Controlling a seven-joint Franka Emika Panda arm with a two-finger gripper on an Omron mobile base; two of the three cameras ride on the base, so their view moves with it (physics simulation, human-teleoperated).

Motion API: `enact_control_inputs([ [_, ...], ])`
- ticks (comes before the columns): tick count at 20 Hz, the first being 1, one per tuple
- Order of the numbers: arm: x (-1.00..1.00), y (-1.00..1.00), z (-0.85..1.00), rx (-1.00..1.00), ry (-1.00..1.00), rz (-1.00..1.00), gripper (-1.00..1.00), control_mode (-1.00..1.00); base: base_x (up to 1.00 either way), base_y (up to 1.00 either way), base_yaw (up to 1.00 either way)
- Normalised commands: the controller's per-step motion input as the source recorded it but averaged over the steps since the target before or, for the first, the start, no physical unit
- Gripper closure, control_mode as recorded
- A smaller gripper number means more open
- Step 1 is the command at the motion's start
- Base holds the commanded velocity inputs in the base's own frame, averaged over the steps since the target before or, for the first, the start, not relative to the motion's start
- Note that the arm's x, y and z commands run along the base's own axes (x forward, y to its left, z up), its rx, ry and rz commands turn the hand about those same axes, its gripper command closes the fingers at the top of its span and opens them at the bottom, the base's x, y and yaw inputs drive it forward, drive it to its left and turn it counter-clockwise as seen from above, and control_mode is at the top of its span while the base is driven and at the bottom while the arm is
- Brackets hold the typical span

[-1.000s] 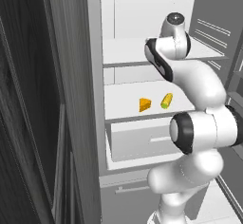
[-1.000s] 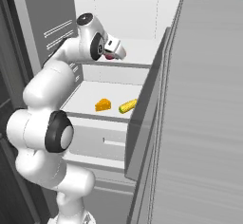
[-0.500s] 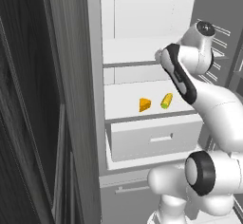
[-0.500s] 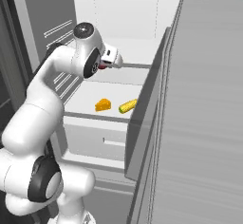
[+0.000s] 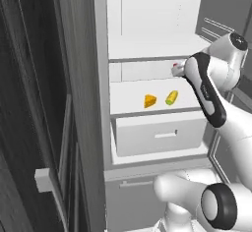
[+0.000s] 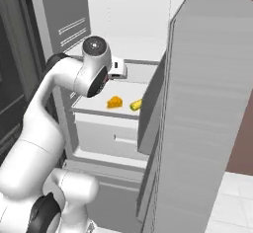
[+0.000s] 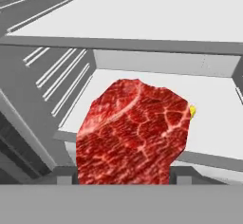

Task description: Take the cheese, steak, and corn from the fridge and place them on the plate on the dining counter to create an appetizer plate.

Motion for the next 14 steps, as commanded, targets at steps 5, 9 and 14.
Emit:
enact_control_inputs([
  [5, 0.00, 0.00, 0.00, 0.00, 0.00, 0.00, 1.00, 1.00, -0.92, 0.09, 0.12],
  [9, 0.00, 0.00, 0.00, 0.00, 0.00, 0.00, 1.00, 1.00, -1.00, 0.03, 0.06],
  [14, 0.00, 0.00, 0.00, 0.00, 0.00, 0.00, 1.00, 1.00, -1.00, -0.04, 0.00],
])
